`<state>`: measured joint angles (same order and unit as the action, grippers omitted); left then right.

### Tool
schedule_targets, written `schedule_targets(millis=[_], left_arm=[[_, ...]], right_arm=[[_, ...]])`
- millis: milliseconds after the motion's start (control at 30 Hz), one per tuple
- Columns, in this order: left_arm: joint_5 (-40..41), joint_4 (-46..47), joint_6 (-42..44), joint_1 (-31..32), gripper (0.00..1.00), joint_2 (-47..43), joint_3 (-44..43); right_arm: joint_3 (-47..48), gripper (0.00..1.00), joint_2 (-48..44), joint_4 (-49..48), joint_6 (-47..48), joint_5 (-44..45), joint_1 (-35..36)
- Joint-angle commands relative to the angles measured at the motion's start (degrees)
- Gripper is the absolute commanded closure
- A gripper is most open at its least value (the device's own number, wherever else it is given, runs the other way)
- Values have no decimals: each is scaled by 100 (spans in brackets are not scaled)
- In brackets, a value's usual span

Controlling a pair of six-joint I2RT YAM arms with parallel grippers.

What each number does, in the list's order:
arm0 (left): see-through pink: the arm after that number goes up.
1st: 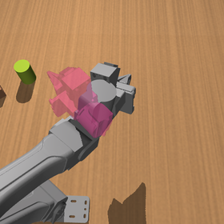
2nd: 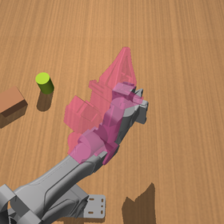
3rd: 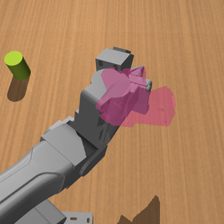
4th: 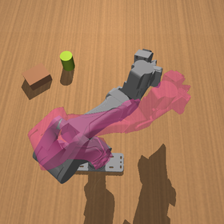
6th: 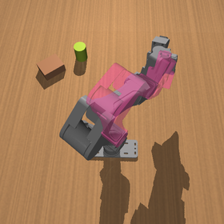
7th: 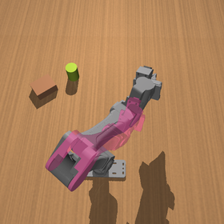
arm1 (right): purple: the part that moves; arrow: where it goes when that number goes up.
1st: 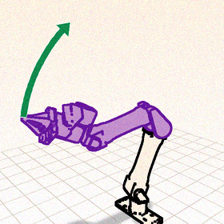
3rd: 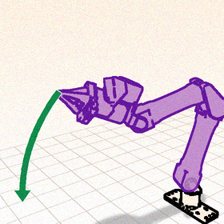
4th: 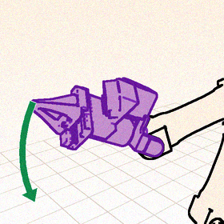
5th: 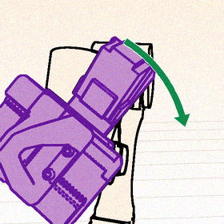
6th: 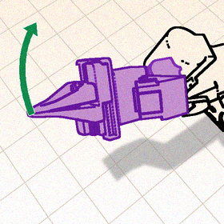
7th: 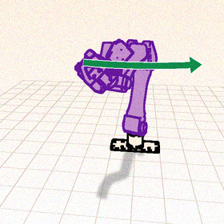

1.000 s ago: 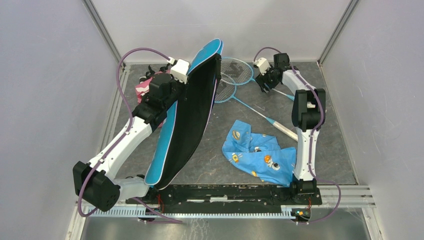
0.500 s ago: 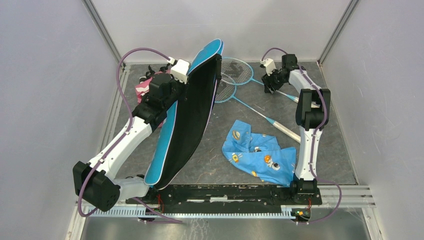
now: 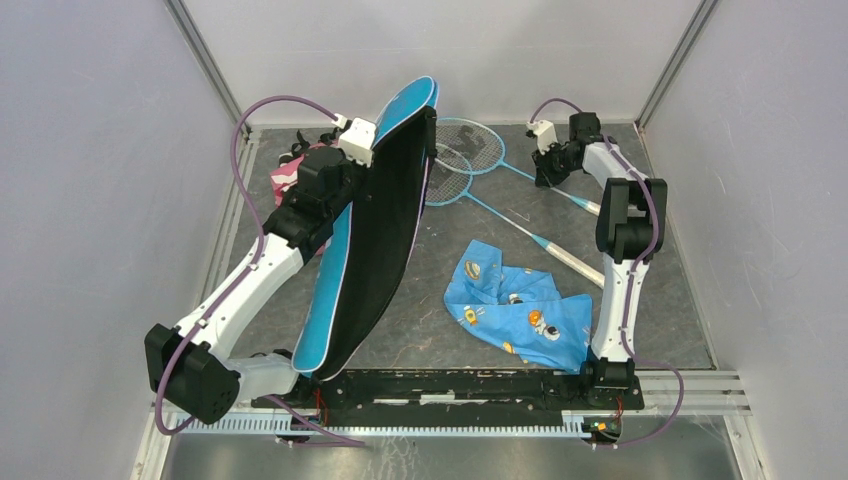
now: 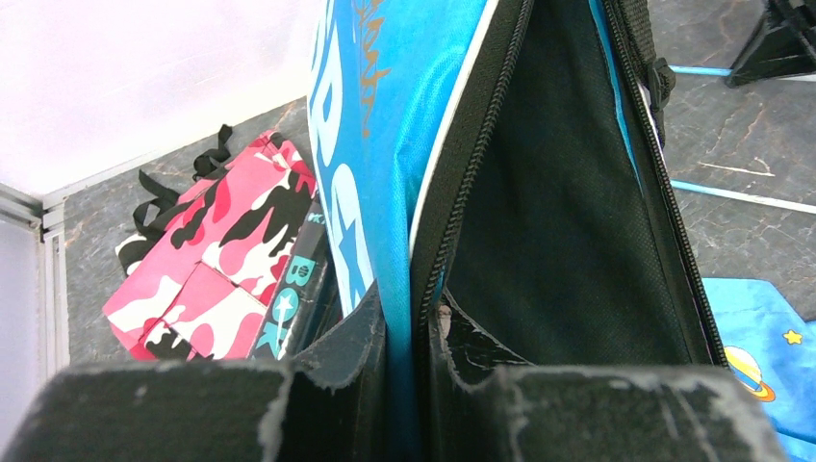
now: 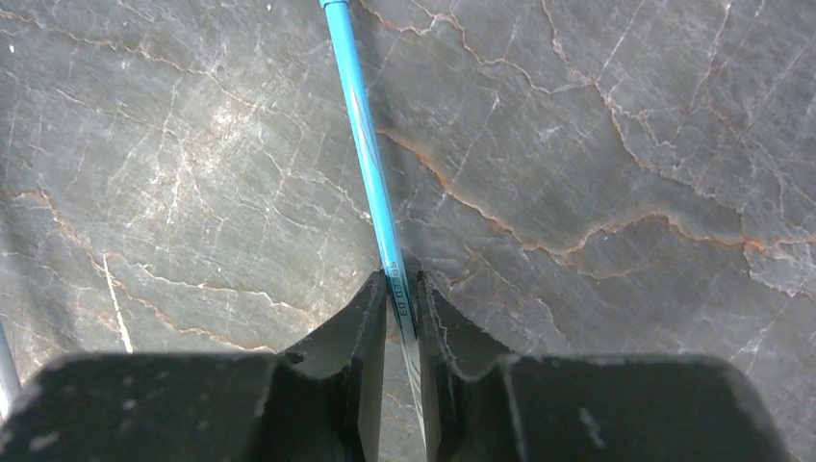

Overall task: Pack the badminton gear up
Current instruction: Pick up the racket from the center of the board.

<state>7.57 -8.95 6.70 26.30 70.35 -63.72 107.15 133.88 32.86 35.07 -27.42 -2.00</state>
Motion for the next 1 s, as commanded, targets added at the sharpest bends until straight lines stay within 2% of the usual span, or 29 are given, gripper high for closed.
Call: schedule_targets(millis=[0, 300, 600, 733, 967], left_arm=[[197, 62, 111, -33, 98, -114, -390], [424, -389, -419, -38, 98, -171, -715], [1149, -492, -387, -38, 98, -278, -673], [1503, -262, -647, -37, 98, -257, -380], [1538, -47, -1398, -6, 98, 107, -163]], right_arm=[[-181, 81, -468, 145, -149, 28, -72], [-878, 100, -1436, -16, -264, -281, -72], [-1722, 100, -2636, 91, -229, -405, -64], [-2184, 100, -3278, 158, -240, -423, -51], [-2986, 100, -4636, 238, -187, -231, 55]])
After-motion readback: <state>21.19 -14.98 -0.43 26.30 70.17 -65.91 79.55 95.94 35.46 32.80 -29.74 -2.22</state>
